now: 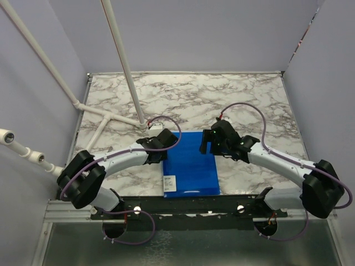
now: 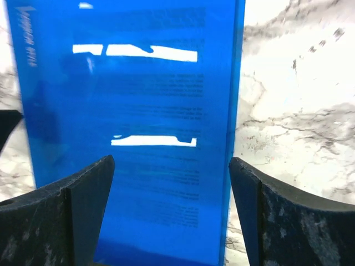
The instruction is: Put the files into the folder
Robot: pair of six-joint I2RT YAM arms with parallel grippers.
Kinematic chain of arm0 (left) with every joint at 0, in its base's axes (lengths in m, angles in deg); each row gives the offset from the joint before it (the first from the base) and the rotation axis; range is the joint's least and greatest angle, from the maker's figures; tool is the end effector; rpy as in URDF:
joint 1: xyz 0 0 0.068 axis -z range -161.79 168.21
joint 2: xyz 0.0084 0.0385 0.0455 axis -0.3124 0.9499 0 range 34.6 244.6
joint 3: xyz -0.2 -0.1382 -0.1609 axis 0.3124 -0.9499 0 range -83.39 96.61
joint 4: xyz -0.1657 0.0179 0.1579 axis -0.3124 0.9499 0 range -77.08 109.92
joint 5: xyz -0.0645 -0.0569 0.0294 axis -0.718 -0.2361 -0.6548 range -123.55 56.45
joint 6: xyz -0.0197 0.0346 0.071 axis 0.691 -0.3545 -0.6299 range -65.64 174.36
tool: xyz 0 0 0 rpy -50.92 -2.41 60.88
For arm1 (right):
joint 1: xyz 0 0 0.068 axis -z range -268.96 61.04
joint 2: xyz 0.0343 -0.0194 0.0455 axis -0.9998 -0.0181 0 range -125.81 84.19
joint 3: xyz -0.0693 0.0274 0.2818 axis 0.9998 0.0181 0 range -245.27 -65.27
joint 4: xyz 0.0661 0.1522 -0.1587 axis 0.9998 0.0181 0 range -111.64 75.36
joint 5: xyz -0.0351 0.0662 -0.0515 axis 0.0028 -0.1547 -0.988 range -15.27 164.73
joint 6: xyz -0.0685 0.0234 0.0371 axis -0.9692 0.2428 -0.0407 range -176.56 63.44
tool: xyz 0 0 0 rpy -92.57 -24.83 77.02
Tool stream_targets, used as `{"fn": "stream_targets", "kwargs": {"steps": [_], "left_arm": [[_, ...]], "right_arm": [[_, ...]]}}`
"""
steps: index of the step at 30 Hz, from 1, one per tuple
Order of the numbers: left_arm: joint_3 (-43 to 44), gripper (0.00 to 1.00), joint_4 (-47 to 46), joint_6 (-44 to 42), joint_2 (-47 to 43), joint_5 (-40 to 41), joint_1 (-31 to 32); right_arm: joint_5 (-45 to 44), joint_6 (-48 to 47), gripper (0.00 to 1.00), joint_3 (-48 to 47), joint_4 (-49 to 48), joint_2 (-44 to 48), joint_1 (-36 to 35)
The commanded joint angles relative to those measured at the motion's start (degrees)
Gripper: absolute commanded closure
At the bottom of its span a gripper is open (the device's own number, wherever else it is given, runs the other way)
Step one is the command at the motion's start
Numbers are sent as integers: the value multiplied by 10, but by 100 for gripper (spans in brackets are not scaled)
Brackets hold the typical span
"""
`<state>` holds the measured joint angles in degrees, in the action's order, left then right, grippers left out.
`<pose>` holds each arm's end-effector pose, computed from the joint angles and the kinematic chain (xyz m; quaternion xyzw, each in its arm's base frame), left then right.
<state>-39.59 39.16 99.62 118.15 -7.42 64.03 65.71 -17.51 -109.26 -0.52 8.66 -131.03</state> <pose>0.1926 -0.1535 0.1809 -0.0423 0.9531 0.0103 0.2996 0.1910 0.1576 0.2145 0.0003 0.9448 0.1509 0.2909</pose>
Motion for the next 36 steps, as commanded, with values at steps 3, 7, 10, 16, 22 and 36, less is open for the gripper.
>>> {"fn": "stream_targets", "kwargs": {"steps": [3, 7, 10, 16, 22, 36], "left_arm": [[42, 41, 54, -38, -78, 11, -12], [57, 24, 61, -76, -129, 7, -13], [62, 12, 61, -108, -172, 9, -14], [63, 1, 55, -154, -238, 30, -15], [67, 1, 55, -169, -296, 36, -15], [35, 1, 15, -211, -421, 40, -15]], "right_arm": [[-72, -40, 11, -51, 83, 83, -4], [-117, -67, 10, -47, 89, 147, -4], [-162, -82, 8, -30, 81, 200, -4], [-252, -75, 6, -3, 94, 281, -4], [-238, -74, 2, 4, 88, 344, -4], [-142, -127, 0, 28, 33, 458, -4]]}}
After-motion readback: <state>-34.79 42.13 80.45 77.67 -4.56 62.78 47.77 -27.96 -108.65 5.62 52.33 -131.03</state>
